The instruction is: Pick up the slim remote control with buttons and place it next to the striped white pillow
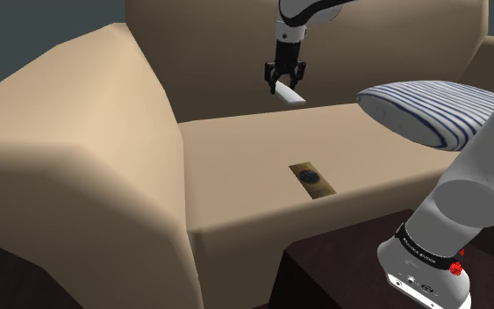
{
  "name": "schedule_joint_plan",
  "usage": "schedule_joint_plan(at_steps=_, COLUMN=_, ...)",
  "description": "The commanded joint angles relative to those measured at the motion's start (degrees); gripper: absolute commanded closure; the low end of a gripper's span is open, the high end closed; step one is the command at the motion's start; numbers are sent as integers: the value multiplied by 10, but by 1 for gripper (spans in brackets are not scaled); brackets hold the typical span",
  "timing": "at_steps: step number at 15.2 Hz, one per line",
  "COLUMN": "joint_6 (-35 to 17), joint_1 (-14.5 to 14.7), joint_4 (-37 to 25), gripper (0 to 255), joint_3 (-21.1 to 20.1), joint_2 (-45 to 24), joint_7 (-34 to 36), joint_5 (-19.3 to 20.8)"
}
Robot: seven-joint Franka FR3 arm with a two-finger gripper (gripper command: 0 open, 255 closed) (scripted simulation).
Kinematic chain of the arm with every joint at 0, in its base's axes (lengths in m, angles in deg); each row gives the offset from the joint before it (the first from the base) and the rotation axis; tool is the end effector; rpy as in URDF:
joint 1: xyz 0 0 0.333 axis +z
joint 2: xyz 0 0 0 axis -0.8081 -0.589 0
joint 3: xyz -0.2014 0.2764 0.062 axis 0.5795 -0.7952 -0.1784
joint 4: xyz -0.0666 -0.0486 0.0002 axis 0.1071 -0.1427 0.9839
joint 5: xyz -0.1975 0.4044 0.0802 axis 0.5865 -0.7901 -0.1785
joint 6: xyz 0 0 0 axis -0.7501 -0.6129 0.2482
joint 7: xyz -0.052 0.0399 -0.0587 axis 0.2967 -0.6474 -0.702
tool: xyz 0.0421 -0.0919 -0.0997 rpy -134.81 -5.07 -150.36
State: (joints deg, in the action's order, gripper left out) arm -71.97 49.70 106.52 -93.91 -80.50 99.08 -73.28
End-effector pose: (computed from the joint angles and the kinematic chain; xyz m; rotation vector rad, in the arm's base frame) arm 0.6285 -0.0060 0.4787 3.0509 -0.5887 0.0106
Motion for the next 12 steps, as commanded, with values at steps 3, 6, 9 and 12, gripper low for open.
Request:
schedule_joint_plan(at_steps=3, joint_6=29, joint_1=0, joint_4=-25, gripper=255, joint_3=0, joint_2=5, joint_7=-2, joint_5=-1)
schedule_joint_plan(at_steps=6, joint_6=52, joint_1=0, joint_4=-47, gripper=255, joint_3=0, joint_2=6, joint_7=-2, joint_5=-1)
schedule_joint_plan(at_steps=9, joint_6=75, joint_1=0, joint_4=-70, gripper=255, joint_3=0, joint_2=5, joint_7=-3, joint_5=-1)
schedule_joint_plan(at_steps=12, joint_6=73, joint_1=-13, joint_4=-54, gripper=255, joint_3=13, joint_2=20, joint_7=-29, joint_5=-2)
